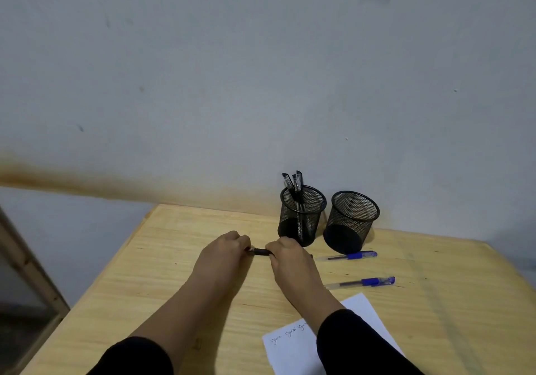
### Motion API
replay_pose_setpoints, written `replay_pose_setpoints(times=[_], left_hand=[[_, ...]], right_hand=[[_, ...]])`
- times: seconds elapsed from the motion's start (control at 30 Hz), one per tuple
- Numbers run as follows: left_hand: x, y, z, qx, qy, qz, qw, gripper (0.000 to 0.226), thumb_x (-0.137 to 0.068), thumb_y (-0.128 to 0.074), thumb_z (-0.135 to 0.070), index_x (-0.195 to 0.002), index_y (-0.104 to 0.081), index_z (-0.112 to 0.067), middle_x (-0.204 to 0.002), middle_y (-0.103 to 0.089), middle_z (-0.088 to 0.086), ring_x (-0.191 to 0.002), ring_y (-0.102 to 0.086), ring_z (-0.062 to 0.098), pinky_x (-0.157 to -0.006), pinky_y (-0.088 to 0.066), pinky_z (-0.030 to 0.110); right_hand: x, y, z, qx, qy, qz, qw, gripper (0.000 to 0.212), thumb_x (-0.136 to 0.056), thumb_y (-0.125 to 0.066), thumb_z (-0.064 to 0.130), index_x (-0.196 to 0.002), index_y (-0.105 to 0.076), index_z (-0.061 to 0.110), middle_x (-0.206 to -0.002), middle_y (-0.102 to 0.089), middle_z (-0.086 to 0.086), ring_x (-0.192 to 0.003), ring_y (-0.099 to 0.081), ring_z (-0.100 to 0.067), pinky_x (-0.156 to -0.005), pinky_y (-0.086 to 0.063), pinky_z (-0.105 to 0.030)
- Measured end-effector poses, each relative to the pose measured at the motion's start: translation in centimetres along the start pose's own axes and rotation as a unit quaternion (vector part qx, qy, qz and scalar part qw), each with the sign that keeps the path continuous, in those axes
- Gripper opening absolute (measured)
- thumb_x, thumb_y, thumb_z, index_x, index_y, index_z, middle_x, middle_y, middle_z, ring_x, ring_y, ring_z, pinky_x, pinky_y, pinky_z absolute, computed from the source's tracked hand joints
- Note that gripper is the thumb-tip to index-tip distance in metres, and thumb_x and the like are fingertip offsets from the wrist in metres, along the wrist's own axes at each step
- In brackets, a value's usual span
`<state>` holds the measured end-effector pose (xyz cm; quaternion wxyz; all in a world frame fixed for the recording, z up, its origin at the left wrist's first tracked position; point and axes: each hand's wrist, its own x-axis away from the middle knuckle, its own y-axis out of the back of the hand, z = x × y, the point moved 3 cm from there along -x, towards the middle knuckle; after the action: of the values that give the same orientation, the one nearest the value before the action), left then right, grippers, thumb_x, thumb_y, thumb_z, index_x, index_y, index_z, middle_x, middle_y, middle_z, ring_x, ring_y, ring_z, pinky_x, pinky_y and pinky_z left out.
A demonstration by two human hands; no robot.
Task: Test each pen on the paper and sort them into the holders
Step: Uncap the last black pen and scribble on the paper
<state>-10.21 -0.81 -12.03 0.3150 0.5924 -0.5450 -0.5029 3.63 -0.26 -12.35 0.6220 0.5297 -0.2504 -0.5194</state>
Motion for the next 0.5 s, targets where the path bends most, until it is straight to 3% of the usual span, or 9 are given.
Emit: replay_pose_setpoints(times=[0.1,0.17,0.23,0.3,0.4,0.5], left_hand=[[0.8,0.8,-0.2,0.036,-0.016,-0.012,0.999,0.019,-0.080,-0.050,-0.019,-0.097,-0.059,-0.017,-0.095,-0.056,0.001,-0.068,-0.052,0.019,-0.057,-0.044,0.031],[1.3,1.6,-0.3,0.098,-0.013,-0.040,0.994,0.023,-0.074,-0.052,-0.011,-0.095,-0.060,-0.016,-0.095,-0.054,-0.002,-0.072,-0.055,0.019,-0.063,-0.049,0.033],[1.6,2.3,-0.1,0.140,0.000,-0.080,0.987,0.021,-0.079,-0.055,-0.003,-0.094,-0.062,-0.016,-0.092,-0.054,-0.004,-0.074,-0.055,0.014,-0.064,-0.045,0.021],[1.6,2.9,-0.1,0.165,0.007,-0.121,0.979,0.021,-0.085,-0.053,0.001,-0.091,-0.065,-0.015,-0.087,-0.054,-0.006,-0.069,-0.050,0.004,-0.062,-0.038,0.009],[2.2,3.6,-1.0,0.196,0.013,-0.154,0.968,0.021,-0.086,-0.055,0.002,-0.088,-0.069,-0.013,-0.080,-0.055,-0.010,-0.064,-0.048,-0.001,-0.068,-0.035,-0.001],[3.2,4.4,-2.7,0.234,0.009,-0.159,0.959,0.016,-0.086,-0.059,-0.004,-0.088,-0.069,-0.016,-0.075,-0.054,-0.020,-0.079,-0.050,-0.014,-0.070,-0.035,-0.001]], right_hand=[[0.4,0.7,-0.1,-0.011,-0.002,-0.025,1.000,0.027,-0.093,-0.046,0.021,-0.113,-0.063,0.017,-0.106,-0.063,-0.002,-0.104,-0.052,-0.021,-0.085,-0.043,-0.033],[0.9,1.6,-0.2,-0.055,-0.045,-0.046,0.996,0.024,-0.088,-0.050,0.033,-0.103,-0.067,0.025,-0.097,-0.065,0.005,-0.093,-0.058,-0.017,-0.084,-0.048,-0.034],[1.6,3.1,-0.4,-0.123,-0.100,-0.061,0.986,0.025,-0.081,-0.055,0.044,-0.091,-0.070,0.027,-0.087,-0.069,0.008,-0.082,-0.062,-0.011,-0.076,-0.052,-0.033],[2.5,5.1,-0.7,-0.223,-0.156,-0.058,0.960,0.019,-0.076,-0.064,0.041,-0.083,-0.072,0.025,-0.077,-0.071,0.008,-0.072,-0.064,-0.006,-0.064,-0.053,-0.025],[3.9,7.5,-0.9,-0.406,-0.218,-0.035,0.887,0.004,-0.077,-0.072,0.023,-0.076,-0.075,0.020,-0.070,-0.070,0.002,-0.055,-0.057,-0.008,-0.050,-0.046,-0.021],[5.3,8.4,-0.3,-0.576,-0.255,-0.045,0.775,0.003,-0.080,-0.071,0.013,-0.077,-0.071,0.011,-0.065,-0.066,-0.004,-0.046,-0.051,-0.008,-0.044,-0.041,-0.022]])
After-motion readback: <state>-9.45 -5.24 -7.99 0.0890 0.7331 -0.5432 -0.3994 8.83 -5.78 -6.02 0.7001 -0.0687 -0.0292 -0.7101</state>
